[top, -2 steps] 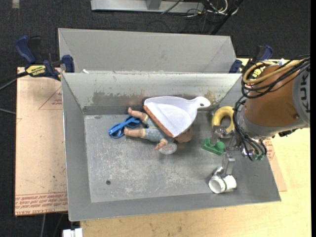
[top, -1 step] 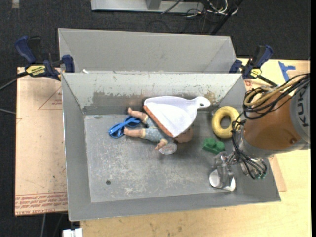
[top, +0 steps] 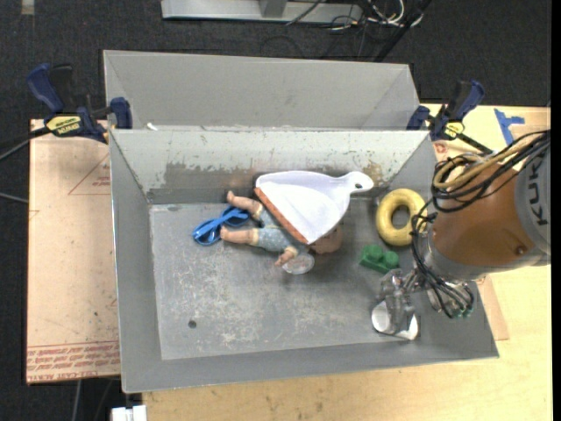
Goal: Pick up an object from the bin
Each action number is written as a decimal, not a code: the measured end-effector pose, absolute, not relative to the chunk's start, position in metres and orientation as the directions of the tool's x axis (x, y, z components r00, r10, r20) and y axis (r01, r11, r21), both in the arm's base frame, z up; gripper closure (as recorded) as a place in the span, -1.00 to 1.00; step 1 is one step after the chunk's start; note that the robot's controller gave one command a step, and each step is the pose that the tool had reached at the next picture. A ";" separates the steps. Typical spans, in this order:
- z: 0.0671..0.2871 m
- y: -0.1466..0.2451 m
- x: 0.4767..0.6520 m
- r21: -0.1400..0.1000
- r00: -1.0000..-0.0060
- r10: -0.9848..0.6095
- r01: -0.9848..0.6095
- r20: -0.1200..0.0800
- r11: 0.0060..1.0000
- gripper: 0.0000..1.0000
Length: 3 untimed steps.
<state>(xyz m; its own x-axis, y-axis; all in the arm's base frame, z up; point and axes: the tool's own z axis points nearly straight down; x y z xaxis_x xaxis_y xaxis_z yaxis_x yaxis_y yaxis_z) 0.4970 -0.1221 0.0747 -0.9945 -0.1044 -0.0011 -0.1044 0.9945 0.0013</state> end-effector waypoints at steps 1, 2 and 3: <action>0.106 -0.124 0.503 0.003 -0.996 -0.091 -0.091 0.001 0.996 1.00; 0.133 -0.129 0.501 0.001 -0.997 -0.079 -0.079 -0.003 0.997 -1.00; 0.133 -0.129 0.501 0.001 -0.997 -0.080 -0.080 -0.004 0.997 -1.00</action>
Offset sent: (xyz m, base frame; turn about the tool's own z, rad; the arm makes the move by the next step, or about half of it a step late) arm 0.0032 -0.0079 0.0580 0.0267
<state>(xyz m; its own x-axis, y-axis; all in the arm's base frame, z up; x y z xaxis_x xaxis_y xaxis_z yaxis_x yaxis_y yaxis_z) 0.5011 -0.1292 0.1325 -0.9968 -0.0798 -0.0035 -0.0798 0.9968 0.0015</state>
